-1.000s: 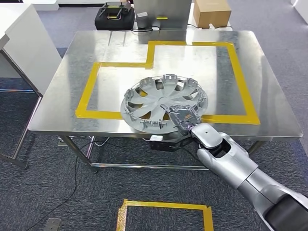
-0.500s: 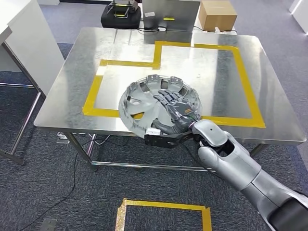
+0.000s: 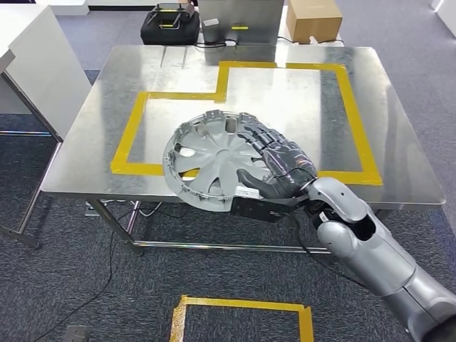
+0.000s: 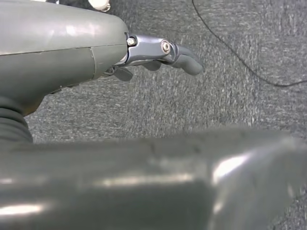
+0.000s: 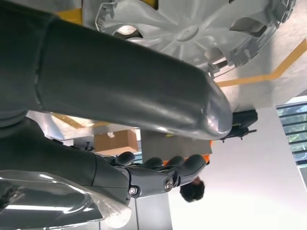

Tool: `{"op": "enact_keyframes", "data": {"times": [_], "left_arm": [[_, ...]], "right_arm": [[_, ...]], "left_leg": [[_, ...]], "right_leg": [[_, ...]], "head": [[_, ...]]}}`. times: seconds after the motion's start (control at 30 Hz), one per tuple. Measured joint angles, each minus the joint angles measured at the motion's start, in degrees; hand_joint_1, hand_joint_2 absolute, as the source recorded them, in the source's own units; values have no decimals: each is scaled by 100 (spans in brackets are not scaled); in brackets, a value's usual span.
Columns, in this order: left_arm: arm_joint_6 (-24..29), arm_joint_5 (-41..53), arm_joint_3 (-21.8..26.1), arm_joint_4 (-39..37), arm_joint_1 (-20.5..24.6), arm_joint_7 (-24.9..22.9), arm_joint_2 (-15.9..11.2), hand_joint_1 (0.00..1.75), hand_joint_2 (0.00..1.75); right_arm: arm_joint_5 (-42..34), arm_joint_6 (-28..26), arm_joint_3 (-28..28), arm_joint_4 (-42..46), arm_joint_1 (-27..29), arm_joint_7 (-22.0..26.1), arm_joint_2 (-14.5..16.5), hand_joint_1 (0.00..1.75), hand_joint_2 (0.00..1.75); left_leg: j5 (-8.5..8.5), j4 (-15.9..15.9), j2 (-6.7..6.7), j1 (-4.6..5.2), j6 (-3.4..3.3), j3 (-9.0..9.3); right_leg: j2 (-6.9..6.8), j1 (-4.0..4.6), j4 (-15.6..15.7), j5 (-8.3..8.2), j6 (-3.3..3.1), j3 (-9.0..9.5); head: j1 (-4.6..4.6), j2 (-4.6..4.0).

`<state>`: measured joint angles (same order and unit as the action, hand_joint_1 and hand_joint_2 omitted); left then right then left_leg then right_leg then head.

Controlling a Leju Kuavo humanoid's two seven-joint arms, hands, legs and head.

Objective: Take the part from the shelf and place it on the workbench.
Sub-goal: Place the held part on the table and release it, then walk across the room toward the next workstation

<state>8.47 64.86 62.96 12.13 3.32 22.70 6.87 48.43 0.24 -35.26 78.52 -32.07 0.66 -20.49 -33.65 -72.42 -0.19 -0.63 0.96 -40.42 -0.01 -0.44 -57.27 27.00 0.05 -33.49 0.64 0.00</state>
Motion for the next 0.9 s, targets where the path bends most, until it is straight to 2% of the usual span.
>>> {"op": "enact_keyframes", "data": {"times": [0.03,0.07,0.1,0.13,0.2,0.23,0.33,0.37,0.4,0.43,0.5,0.53,0.57,0.6,0.67,0.7,0.73,0.83,0.9], "left_arm": [[8,-25,15,0,-3,-3,2,0,0],[21,-56,33,0,-6,-6,5,0,0],[39,-90,58,0,-7,-8,10,0,0],[61,-123,89,0,-8,-8,14,0,0],[99,-177,150,-1,-7,-11,23,0,0],[113,-195,177,-1,-7,-15,29,0,0],[165,-234,255,0,-9,-23,58,0,0],[190,-240,277,0,-9,-22,69,0,0],[216,-242,292,0,-9,-22,79,0,0],[243,-243,303,0,-9,-24,86,0,0],[292,-243,330,0,-7,-39,88,0,0],[312,-243,346,-1,-7,-51,89,0,0],[329,-243,363,-1,-7,-64,92,0,0],[342,-243,379,-1,-6,-72,96,0,0],[366,-253,408,-1,-1,-91,108,0,0],[379,-267,421,0,1,-105,111,0,0],[393,-284,434,0,1,-122,113,0,0],[445,-314,471,0,-3,-174,110,0,0],[471,-318,497,-1,-4,-202,113,0,0]], "right_arm": [[-64,-123,48,69,81,-10,-33,0,0],[-156,-333,130,171,204,-22,-53,0,0],[-295,-607,248,310,369,-14,-49,0,0],[-482,-905,401,477,561,20,-20,0,0],[-903,-1385,747,830,947,142,90,0,0],[-1146,-1544,907,987,1121,224,155,0,0],[-2297,-1854,1353,1394,1627,566,356,0,0],[-2766,-1908,1518,1507,1782,663,415,0,0],[-3220,-1919,1693,1595,1919,717,463,0,0],[-3642,-1898,1865,1657,2050,732,502,0,0],[-4310,-1834,2175,1708,2309,720,559,0,0],[-4517,-1820,2305,1711,2435,717,580,0,0],[-4651,-1824,2429,1711,2547,724,600,0,0],[-4722,-1844,2542,1713,2641,736,619,0,0],[-4815,-1900,2744,1738,2816,786,668,0,0],[-4851,-1927,2833,1765,2912,822,700,0,0],[-4878,-1951,2915,1798,3020,868,736,0,0],[-4932,-2009,3104,1901,3349,1021,837,0,0],[-4948,-2037,3208,1977,3519,1104,892,0,0]], "left_leg": [[-51,-223,0,1,-1,-97],[13,-218,0,1,-10,-89],[176,17,0,1,-27,27],[389,417,0,2,-51,225],[633,1141,-3,17,-101,583],[658,1325,-6,26,-120,670],[652,1419,-14,34,-190,703],[668,1444,-16,23,-224,715],[685,1468,-17,10,-256,725],[696,1482,-17,0,-279,731],[697,1481,-16,0,-299,723],[697,1479,-16,1,-300,720],[696,1476,-16,2,-301,719],[695,1473,-16,2,-300,720],[688,1460,-18,5,-286,724],[684,1449,-21,15,-267,721],[684,1439,-23,25,-241,716],[692,1435,-26,31,-156,711],[538,1282,-20,20,-93,664]], "right_leg": [[-2,6,-2,1,-2,3],[-4,11,-4,5,-3,8],[-7,17,-6,11,-3,19],[-9,21,-7,20,2,33],[-8,43,-16,39,26,43],[-5,49,-18,42,48,38],[-7,40,-8,52,138,26],[-7,35,-53,103,170,4],[-5,32,-211,212,198,-73],[-2,23,-495,374,221,-210],[-2,11,-1278,722,259,-578],[-3,6,-1553,800,270,-712],[-3,2,-1624,770,276,-748],[-4,-1,-1458,638,275,-666],[-11,-10,-656,282,255,-252],[-13,-7,-297,168,238,-55],[-13,-2,-67,113,220,75],[-5,11,19,89,151,133],[-14,-9,38,53,79,129]], "head": [[1,0],[0,0],[1,0],[2,0],[5,0],[7,0],[8,0],[12,0],[24,0],[34,0],[54,0],[53,0],[55,0],[55,0],[55,0],[54,0],[51,0],[45,0],[40,0]]}}
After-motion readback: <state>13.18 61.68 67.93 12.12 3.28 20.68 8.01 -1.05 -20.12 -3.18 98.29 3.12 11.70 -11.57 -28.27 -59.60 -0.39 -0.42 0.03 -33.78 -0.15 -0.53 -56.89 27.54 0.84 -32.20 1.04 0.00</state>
